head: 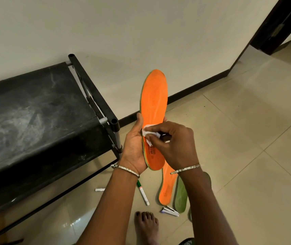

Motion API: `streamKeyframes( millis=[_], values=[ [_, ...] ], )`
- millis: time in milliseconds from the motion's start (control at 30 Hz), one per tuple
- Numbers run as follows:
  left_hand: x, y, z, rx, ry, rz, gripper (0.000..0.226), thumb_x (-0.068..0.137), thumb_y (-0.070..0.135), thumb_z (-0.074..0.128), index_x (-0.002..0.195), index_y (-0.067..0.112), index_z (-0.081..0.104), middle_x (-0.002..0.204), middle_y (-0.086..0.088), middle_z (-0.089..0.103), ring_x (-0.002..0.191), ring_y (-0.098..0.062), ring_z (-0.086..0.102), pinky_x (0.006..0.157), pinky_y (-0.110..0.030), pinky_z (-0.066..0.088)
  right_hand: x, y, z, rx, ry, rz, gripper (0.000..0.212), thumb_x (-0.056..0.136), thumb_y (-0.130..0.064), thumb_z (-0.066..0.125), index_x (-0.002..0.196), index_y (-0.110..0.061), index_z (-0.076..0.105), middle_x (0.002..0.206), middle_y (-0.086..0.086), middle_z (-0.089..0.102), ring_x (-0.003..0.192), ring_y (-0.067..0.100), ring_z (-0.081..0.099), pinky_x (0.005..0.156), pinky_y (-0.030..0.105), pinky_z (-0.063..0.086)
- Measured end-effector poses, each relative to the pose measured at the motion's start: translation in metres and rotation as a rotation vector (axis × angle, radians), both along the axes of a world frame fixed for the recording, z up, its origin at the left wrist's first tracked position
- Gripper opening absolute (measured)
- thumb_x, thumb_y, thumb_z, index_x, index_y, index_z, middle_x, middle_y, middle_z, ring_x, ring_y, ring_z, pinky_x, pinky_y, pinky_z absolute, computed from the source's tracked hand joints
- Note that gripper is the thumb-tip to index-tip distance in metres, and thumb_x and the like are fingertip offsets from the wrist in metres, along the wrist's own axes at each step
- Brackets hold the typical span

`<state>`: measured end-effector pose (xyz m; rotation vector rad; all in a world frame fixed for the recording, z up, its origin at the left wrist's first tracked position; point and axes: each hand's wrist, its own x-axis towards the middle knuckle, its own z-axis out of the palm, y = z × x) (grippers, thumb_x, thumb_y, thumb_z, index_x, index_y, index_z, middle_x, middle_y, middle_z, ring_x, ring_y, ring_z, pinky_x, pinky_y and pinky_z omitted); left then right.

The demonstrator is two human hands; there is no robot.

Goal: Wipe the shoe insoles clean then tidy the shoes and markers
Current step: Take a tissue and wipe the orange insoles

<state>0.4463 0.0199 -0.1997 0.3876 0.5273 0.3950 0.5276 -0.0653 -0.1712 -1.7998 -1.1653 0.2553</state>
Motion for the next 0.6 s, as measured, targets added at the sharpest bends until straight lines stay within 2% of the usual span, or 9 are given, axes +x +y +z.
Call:
streamKeyframes(
  millis=[67,133,233,300,400,467,533,600],
  values=[
    [-0.002,0.002,0.001,0.01,-0.004,0.014,0.07,0.089,0.062,0.045,0.127,0.005,0.062,0.124,-0.014,0.066,0.108,-0.03,0.065,0.102,-0.046,0.048,0.004,-0.004,0.004,-0.08,0.033,0.099,0.02,0.079,-0.017,0.081,0.099,-0.023,0.08,0.095,-0.007,0.076,0.085,0.006,0.069,0.076,0.031,0.059],
    [-0.004,0.004,0.002,0.014,-0.003,0.027,0.071,0.094,0.064,0.039,0.129,0.006,0.062,0.119,-0.015,0.069,0.101,-0.028,0.068,0.095,-0.046,0.054,0.013,-0.013,0.013,-0.274,0.128,0.272,0.02,0.079,-0.018,0.082,0.098,-0.024,0.08,0.097,-0.009,0.076,0.089,0.006,0.07,0.08,0.031,0.059],
    [-0.005,0.005,0.001,0.042,-0.011,0.078,0.075,0.096,0.065,0.038,0.139,0.006,0.055,0.136,-0.017,0.061,0.107,-0.027,0.066,0.103,-0.044,0.05,0.02,-0.024,0.018,-0.458,0.233,0.439,0.021,0.076,-0.019,0.084,0.096,-0.023,0.08,0.098,-0.011,0.076,0.09,0.004,0.071,0.085,0.03,0.058],
    [-0.005,0.005,0.001,0.032,-0.012,0.089,0.074,0.095,0.065,0.039,0.136,0.006,0.058,0.135,-0.016,0.062,0.105,-0.027,0.067,0.102,-0.044,0.05,0.015,-0.021,0.017,-0.406,0.194,0.386,0.019,0.076,-0.02,0.084,0.095,-0.023,0.081,0.097,-0.01,0.077,0.088,0.002,0.071,0.083,0.028,0.059],
    [-0.003,0.004,-0.001,-0.006,-0.017,0.039,0.071,0.094,0.065,0.036,0.12,0.008,0.071,0.114,-0.013,0.071,0.095,-0.027,0.071,0.097,-0.046,0.052,0.007,-0.01,0.009,-0.207,0.026,0.156,0.019,0.079,-0.023,0.082,0.097,-0.025,0.08,0.096,-0.01,0.076,0.085,0.002,0.069,0.078,0.026,0.058],
    [-0.002,0.003,-0.003,0.011,0.01,0.022,0.069,0.093,0.064,0.037,0.121,0.008,0.067,0.115,-0.012,0.071,0.099,-0.028,0.07,0.098,-0.047,0.05,0.004,-0.003,0.004,-0.098,-0.033,0.056,0.019,0.08,-0.02,0.08,0.099,-0.025,0.08,0.095,-0.009,0.076,0.082,0.006,0.068,0.075,0.027,0.058],
    [-0.002,0.004,-0.002,0.014,0.016,0.023,0.069,0.094,0.064,0.035,0.125,0.009,0.063,0.117,-0.013,0.069,0.098,-0.028,0.071,0.089,-0.044,0.057,0.003,-0.002,0.004,-0.093,-0.018,0.066,0.02,0.08,-0.018,0.08,0.099,-0.025,0.08,0.095,-0.009,0.076,0.082,0.006,0.068,0.074,0.024,0.057],
    [-0.005,0.006,0.0,0.009,0.009,0.04,0.07,0.096,0.065,0.033,0.124,0.008,0.064,0.114,-0.013,0.07,0.092,-0.027,0.072,0.082,-0.041,0.061,0.005,-0.008,0.01,-0.216,0.036,0.159,0.02,0.08,-0.019,0.081,0.099,-0.025,0.08,0.098,-0.01,0.075,0.086,0.004,0.068,0.077,0.021,0.057]
  ],
)
